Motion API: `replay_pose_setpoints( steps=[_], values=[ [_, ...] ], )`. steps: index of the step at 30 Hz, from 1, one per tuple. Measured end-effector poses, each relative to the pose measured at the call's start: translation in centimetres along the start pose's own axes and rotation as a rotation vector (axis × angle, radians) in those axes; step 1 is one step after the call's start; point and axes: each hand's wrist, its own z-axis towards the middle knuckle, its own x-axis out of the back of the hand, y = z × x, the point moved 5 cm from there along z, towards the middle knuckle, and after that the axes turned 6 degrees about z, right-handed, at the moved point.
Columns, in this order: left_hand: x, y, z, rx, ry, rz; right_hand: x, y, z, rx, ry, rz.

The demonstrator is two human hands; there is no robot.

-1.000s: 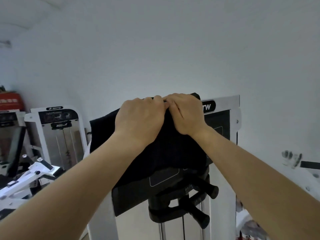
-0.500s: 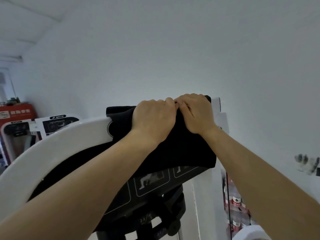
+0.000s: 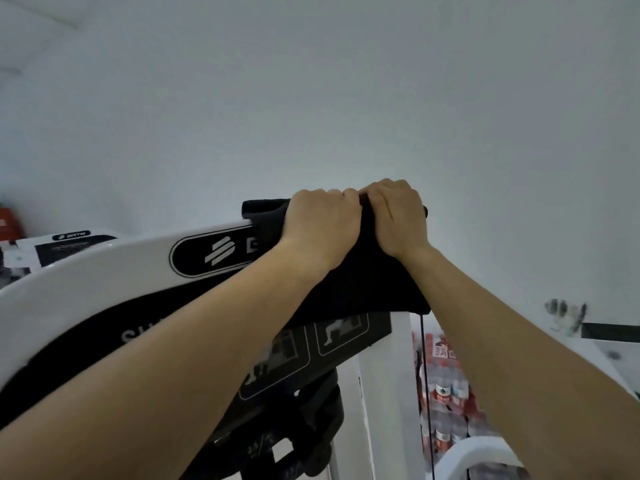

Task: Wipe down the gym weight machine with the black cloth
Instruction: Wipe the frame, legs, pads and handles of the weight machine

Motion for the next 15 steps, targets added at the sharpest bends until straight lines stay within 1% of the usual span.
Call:
replay_pose_setpoints(
  steps=[5, 7, 8, 11, 13, 15],
  values=[
    [1.1, -6.6, -7.1, 0.059, 0.051, 0.088, -2.4, -9.7, -2.7, 0.098, 0.041, -0.056],
    [1.6, -8.4, -9.2, 0.065, 0.090, 0.088, -3.1, -12.9, -3.5, 0.147, 0.053, -0.019],
    [1.8, -9.0, -9.8, 0.063, 0.079, 0.087, -3.3, -13.8, -3.6, 0.169, 0.065, 0.003],
    [2.5, -8.6, -9.3, 0.056, 0.061, 0.106, -3.4, -14.0, -3.5, 0.232, 0.068, 0.041],
    [1.8, -7.8, -8.1, 0.072, 0.038, 0.104, -3.1, -12.4, -2.8, 0.245, 0.009, 0.058],
    [1.3, -6.7, -6.4, 0.094, 0.020, 0.087, -2.6, -9.9, -1.6, 0.211, -0.053, 0.032]
  ],
)
